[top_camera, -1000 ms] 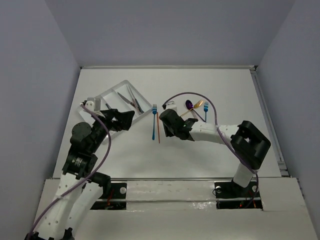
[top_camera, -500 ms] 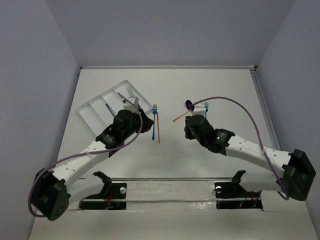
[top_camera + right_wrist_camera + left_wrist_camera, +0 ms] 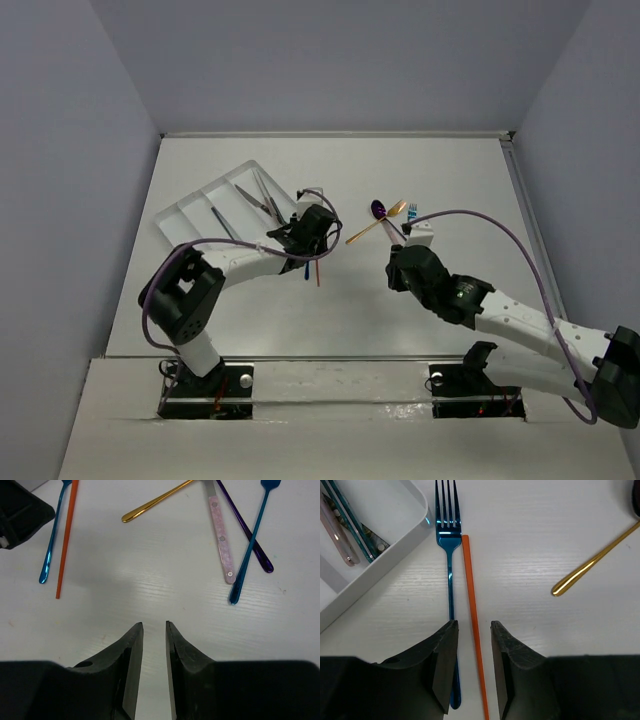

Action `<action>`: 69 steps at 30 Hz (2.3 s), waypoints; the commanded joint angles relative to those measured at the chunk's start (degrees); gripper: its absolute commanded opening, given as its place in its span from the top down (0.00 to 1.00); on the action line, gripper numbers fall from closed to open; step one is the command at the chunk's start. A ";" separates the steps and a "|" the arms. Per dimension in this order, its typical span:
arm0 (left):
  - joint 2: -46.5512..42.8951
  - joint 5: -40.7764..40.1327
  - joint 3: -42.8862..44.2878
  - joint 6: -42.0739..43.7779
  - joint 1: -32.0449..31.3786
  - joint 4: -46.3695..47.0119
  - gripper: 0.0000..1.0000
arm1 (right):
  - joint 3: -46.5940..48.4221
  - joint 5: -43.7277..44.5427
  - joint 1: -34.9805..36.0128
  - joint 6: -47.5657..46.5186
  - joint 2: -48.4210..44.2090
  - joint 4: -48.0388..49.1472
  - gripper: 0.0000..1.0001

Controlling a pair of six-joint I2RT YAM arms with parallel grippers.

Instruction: Sort the eating utensils into containers

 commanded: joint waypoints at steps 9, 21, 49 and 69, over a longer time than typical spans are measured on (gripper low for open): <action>10.81 -5.58 10.93 2.62 -0.24 -2.76 0.75 | -3.07 -1.11 -0.29 -2.53 -2.96 5.78 0.69; 15.12 -6.81 11.38 1.66 -0.24 -2.86 0.76 | -3.69 -1.46 -0.29 -2.53 -3.14 6.05 0.69; -15.19 0.66 8.31 5.44 18.81 -4.87 1.00 | -4.65 -3.83 -0.29 -3.15 -5.33 8.60 0.69; -8.62 9.36 2.76 6.85 50.64 -7.52 1.00 | -6.94 -6.82 -0.29 -3.94 -8.85 10.35 0.69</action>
